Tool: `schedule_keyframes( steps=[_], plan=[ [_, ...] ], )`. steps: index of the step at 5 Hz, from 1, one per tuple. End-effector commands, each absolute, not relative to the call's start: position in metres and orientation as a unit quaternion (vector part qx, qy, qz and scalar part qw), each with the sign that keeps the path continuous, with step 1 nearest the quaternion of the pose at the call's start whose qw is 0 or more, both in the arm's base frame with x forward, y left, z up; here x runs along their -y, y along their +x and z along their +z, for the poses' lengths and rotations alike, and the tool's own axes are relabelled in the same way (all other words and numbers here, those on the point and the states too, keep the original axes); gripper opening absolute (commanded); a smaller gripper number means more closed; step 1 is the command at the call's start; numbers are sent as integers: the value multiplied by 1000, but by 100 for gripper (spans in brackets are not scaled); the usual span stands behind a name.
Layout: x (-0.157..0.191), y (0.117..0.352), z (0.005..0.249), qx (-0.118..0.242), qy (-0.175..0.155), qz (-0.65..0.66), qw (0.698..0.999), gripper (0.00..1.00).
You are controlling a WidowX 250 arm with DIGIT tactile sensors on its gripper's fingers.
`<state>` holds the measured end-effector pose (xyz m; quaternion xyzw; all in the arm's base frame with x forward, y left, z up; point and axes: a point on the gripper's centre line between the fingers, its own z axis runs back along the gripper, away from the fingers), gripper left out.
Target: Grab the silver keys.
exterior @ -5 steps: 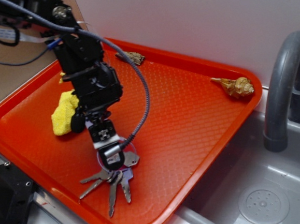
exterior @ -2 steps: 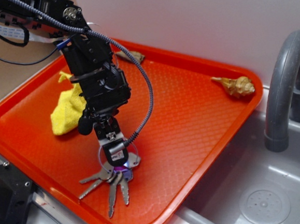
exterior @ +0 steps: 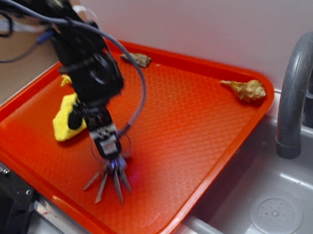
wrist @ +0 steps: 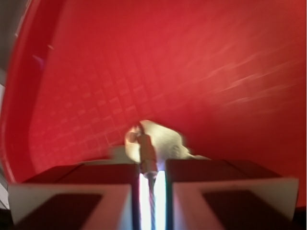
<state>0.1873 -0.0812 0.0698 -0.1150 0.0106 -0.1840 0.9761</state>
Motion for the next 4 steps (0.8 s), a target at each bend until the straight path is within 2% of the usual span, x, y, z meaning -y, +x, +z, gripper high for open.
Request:
schedule_keyframes(
  steps=[1,2,3,4],
  plan=[
    [0,199,177,88,-24,-63,994,0],
    [-27,219,232,65,33,1,997,0],
    [-35,237,247,37,52,34,997,0],
    [-38,242,242,42,41,40,997,0]
  ],
)
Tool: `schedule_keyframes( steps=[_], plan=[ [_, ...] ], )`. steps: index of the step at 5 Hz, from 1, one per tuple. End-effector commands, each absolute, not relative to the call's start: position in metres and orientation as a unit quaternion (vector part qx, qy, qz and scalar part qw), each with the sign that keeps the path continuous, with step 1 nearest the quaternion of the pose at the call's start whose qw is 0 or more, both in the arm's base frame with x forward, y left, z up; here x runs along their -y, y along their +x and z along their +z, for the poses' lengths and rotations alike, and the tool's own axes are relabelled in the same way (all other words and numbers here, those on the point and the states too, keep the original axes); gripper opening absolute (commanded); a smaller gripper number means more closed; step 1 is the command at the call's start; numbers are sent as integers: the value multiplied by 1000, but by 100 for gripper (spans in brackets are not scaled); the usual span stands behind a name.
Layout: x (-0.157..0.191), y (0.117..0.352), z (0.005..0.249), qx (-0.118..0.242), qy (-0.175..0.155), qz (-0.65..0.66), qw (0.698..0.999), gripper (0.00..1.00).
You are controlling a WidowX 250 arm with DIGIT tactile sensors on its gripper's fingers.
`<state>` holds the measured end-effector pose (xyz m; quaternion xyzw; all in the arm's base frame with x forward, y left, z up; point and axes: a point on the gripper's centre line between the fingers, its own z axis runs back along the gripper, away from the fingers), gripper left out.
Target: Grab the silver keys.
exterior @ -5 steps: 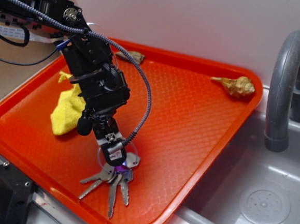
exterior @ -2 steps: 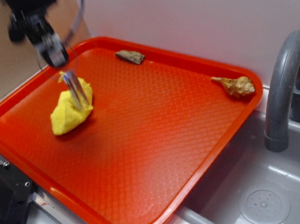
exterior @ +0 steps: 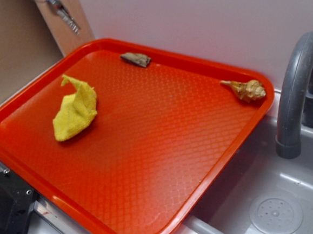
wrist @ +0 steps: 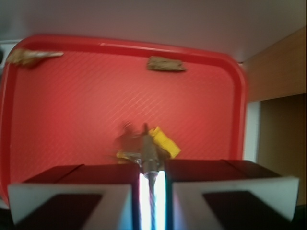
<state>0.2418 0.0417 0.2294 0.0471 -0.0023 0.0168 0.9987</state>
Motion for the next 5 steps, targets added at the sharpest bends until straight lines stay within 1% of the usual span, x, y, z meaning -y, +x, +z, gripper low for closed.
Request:
schedule_keyframes(
  steps=[1,3,5],
  plan=[
    [-34,243,234,46,55,33,997,0],
    [-31,243,231,47,60,35,996,0],
    [-29,242,227,45,59,36,997,0]
  ],
)
